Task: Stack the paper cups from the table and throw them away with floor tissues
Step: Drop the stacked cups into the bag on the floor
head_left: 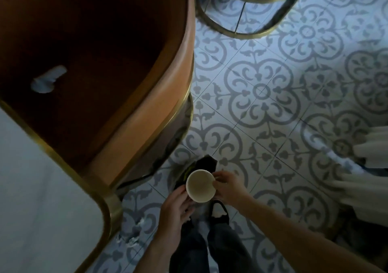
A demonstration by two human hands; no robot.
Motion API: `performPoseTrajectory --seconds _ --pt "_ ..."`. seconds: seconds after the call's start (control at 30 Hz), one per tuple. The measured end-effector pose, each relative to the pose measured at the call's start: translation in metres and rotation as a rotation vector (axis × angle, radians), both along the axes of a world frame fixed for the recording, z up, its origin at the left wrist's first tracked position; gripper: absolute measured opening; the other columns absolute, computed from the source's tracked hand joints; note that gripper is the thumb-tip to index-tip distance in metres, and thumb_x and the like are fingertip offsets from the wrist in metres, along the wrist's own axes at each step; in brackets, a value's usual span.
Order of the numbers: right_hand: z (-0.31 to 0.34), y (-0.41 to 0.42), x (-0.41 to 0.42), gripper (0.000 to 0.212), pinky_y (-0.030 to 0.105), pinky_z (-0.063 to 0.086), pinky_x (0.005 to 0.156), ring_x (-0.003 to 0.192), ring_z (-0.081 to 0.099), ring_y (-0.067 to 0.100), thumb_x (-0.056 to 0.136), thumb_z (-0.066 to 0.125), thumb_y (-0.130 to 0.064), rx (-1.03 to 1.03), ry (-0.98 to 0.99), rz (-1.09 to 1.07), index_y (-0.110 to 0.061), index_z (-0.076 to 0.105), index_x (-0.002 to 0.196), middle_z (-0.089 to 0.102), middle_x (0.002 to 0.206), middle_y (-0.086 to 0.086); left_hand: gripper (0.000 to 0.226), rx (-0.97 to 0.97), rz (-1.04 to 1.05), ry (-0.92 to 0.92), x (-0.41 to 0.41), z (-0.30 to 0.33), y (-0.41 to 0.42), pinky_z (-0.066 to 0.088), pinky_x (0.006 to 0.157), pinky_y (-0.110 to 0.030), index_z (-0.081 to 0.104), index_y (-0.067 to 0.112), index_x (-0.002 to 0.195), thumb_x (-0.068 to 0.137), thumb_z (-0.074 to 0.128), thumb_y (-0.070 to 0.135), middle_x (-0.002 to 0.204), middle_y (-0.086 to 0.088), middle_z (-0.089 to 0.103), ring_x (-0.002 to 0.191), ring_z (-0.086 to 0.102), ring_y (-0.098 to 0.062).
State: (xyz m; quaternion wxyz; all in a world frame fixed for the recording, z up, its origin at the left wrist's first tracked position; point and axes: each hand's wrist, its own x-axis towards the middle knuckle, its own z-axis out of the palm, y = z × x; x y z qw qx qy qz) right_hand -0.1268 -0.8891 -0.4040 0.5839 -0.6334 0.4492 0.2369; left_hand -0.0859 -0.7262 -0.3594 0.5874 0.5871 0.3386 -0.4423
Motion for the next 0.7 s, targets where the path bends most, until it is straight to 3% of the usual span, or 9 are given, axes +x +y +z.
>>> performPoseTrajectory --seconds 0.13,0.23,0.37,0.5,0.7 --pt "-0.071 -0.009 0.009 0.026 0.031 0.06 0.07 0.087 0.066 0.017 0.087 0.055 -0.009 -0.001 0.026 -0.014 -0.017 0.063 0.111 0.068 0.103 0.006 0.017 0.015 -0.011 -0.018 0.009 -0.074 -0.008 0.052 0.095 -0.041 0.066 0.022 0.107 0.096 0.052 0.018 0.107 -0.006 0.072 0.103 0.068 -0.024" --pt "-0.113 -0.017 0.013 0.027 0.037 0.062 0.069 0.085 0.068 0.024 0.087 0.052 -0.006 -0.007 0.018 -0.015 -0.015 0.062 0.111 0.067 0.099 0.01 0.016 0.018 -0.019 -0.012 0.015 -0.115 -0.019 0.052 0.09 -0.038 0.064 0.026 0.098 0.097 0.051 0.016 0.105 0.0 0.068 0.103 0.066 -0.02" --pt "-0.156 -0.027 0.017 0.029 0.04 0.061 0.072 0.083 0.068 0.024 0.089 0.051 -0.007 -0.031 0.029 0.032 -0.015 0.061 0.115 0.068 0.098 0.01 0.022 0.037 -0.034 0.001 0.02 -0.159 -0.031 0.049 0.101 -0.042 0.059 0.02 0.117 0.096 0.054 0.021 0.112 0.0 0.066 0.11 0.063 -0.023" --pt "-0.181 -0.034 0.014 0.028 0.047 0.06 0.077 0.085 0.068 0.029 0.086 0.052 -0.008 -0.048 0.055 0.115 -0.012 0.062 0.112 0.068 0.094 0.015 0.019 0.052 -0.08 0.014 0.023 -0.196 -0.041 0.049 0.098 -0.039 0.059 0.021 0.113 0.095 0.053 0.022 0.109 0.002 0.065 0.108 0.063 -0.02" --pt "-0.189 -0.041 0.009 0.04 0.026 0.045 0.05 0.067 0.06 0.017 0.084 0.046 -0.012 -0.084 0.075 0.229 -0.016 0.059 0.122 0.065 0.089 0.009 0.03 0.057 -0.124 0.003 0.026 -0.221 -0.057 0.049 0.096 -0.037 0.059 0.015 0.123 0.095 0.053 0.023 0.117 -0.003 0.065 0.112 0.061 -0.02"
